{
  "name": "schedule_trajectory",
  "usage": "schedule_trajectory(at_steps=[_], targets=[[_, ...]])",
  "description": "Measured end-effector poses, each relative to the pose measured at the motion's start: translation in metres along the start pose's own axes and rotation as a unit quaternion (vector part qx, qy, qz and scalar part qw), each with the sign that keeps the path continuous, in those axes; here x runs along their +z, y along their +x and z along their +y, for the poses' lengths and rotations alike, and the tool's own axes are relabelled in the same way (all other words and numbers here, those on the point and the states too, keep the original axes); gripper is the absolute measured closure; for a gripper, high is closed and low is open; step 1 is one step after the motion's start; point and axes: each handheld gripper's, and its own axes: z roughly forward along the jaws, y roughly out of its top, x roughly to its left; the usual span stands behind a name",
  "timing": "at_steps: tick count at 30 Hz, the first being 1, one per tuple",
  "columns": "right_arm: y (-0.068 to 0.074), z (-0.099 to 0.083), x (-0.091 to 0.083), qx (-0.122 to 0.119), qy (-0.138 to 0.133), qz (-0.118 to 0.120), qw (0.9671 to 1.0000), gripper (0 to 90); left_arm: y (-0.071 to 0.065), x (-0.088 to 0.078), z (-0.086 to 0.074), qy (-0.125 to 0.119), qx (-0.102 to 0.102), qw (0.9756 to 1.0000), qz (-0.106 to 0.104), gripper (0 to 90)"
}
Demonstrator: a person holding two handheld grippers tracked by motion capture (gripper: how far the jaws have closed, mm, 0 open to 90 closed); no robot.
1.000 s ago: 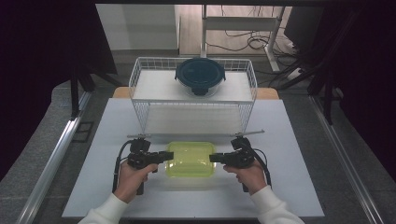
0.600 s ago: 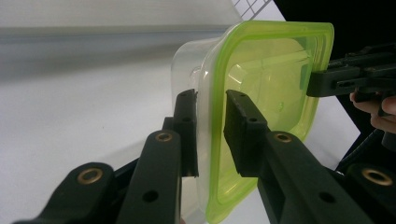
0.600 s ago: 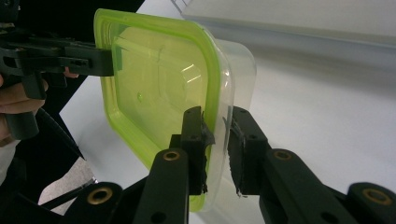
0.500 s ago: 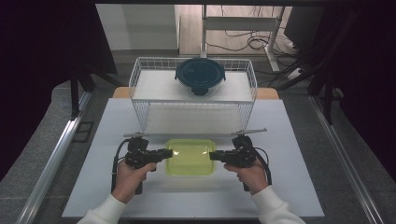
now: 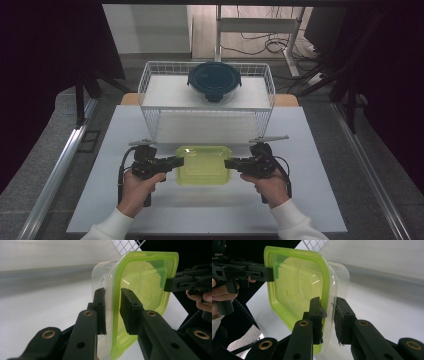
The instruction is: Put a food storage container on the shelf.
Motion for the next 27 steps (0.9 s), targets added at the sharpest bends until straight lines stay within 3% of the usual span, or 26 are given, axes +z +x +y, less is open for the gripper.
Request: schedule_trajectory(at_steps=[19,27], targets=[[0.010,0.023,-0.017,-0.038,-0.033,0.002,0.9987,76.1,-0.009,-0.014,0.021,-0.029,0.023,0.9993,-0.011,75.2],[0.016,0.037,-0.030,-0.056,-0.050,-0.004,0.9972,76.2,-0.014,-0.021,0.037,-0.044,0.027,0.9982,-0.029,75.1]])
